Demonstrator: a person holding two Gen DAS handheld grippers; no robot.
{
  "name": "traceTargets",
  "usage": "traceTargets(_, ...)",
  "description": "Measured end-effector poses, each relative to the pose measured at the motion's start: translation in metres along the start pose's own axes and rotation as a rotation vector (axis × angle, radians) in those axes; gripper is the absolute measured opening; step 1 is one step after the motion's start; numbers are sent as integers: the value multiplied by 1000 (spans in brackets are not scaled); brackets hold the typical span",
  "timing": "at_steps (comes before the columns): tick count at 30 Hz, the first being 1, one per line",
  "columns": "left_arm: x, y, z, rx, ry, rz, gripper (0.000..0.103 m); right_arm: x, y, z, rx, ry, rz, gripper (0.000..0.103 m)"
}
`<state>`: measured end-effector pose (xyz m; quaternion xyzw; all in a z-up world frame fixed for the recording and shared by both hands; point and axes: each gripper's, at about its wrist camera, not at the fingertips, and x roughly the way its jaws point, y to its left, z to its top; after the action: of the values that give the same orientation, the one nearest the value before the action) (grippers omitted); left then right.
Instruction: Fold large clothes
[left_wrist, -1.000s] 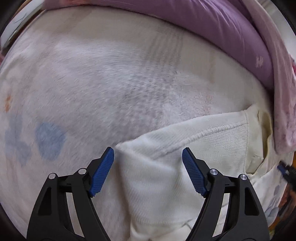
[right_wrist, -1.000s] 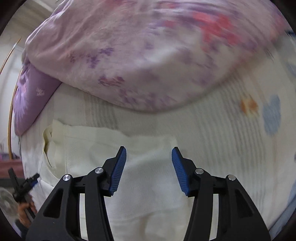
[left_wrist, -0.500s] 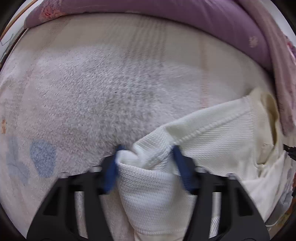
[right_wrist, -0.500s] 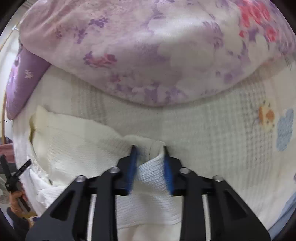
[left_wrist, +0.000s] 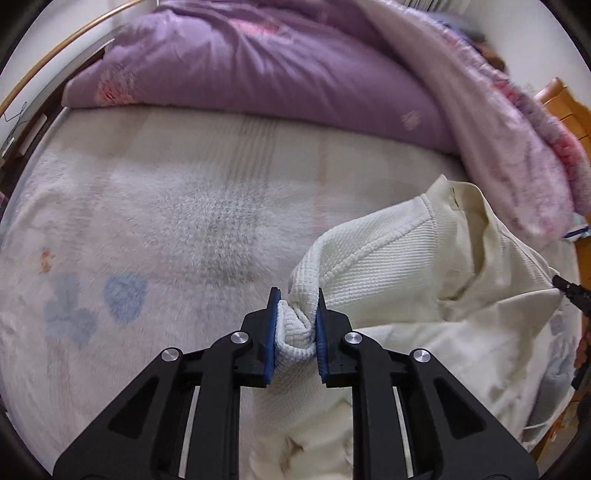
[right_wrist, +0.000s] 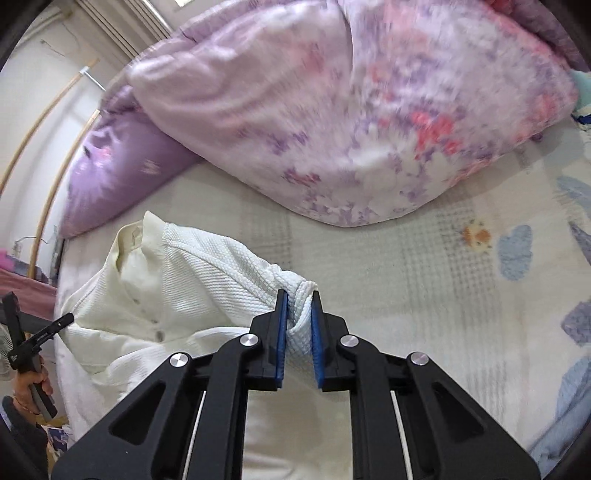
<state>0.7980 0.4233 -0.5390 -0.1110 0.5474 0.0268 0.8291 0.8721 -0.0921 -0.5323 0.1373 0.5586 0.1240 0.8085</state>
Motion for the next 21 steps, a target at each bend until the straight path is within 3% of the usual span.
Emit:
traceTargets(6,-60,-19,-37,15,-84,-27,17,-91,-6,-51,-6,-80,49,10)
traceTargets(9,-103,-15,-82,-39,-105,-61,16,-129,-6,-80,-6,-83,64,10)
traceTargets(16,-160,5,-201,-149,-21,-103,16,-192,-30,-180,4,5,26,10)
traceTargets(21,-153,17,-299,-215,100,-79,17,-188,-73,-264,100,148,-59,5)
